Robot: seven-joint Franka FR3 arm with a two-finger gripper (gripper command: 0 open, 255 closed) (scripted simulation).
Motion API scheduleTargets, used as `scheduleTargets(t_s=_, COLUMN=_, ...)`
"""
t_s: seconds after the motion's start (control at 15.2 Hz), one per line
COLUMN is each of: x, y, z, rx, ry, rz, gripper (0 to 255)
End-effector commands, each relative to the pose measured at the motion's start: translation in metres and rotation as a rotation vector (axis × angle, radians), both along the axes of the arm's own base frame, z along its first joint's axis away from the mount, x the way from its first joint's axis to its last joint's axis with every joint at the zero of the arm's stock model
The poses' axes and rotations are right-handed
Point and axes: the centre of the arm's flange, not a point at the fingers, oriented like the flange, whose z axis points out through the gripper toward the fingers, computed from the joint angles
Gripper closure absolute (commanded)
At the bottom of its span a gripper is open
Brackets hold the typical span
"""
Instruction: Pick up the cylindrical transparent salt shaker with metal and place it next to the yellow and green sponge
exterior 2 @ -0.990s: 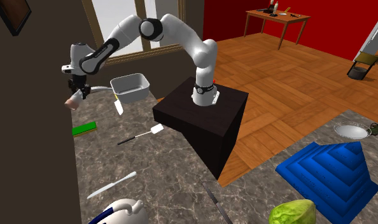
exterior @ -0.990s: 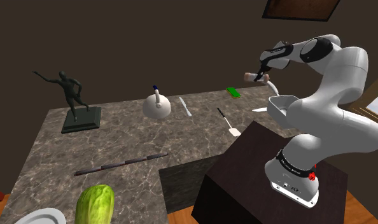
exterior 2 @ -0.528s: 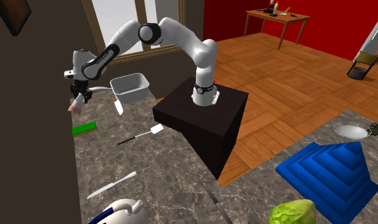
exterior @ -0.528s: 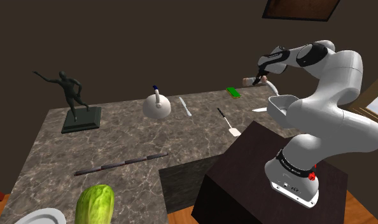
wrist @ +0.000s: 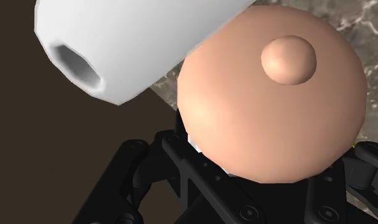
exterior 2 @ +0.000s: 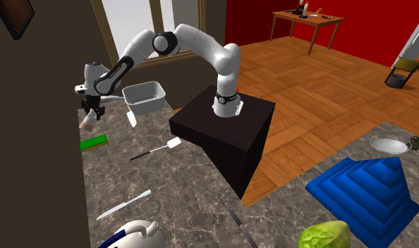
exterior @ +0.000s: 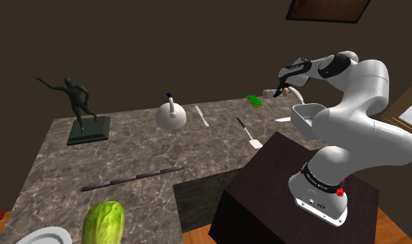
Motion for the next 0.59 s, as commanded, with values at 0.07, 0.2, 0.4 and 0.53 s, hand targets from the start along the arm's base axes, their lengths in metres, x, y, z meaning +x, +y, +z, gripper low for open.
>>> scheduleTargets(t_s=0.07, x=0.000, y=0.000, z=-0.016, rx=0.000, ry=0.000, rz=0.000, gripper=255)
scheduleTargets(t_s=0.2, x=0.000, y=0.000, z=-0.026, rx=0.000, ry=0.000, rz=0.000, gripper=255)
scheduleTargets(t_s=0.4, x=0.000, y=0.000, z=-0.043, rx=0.000, ry=0.000, rz=0.000, gripper=255)
scheduleTargets(t_s=0.53, x=0.000, y=0.000, z=-0.043, rx=0.000, ry=0.000, rz=0.000, gripper=255)
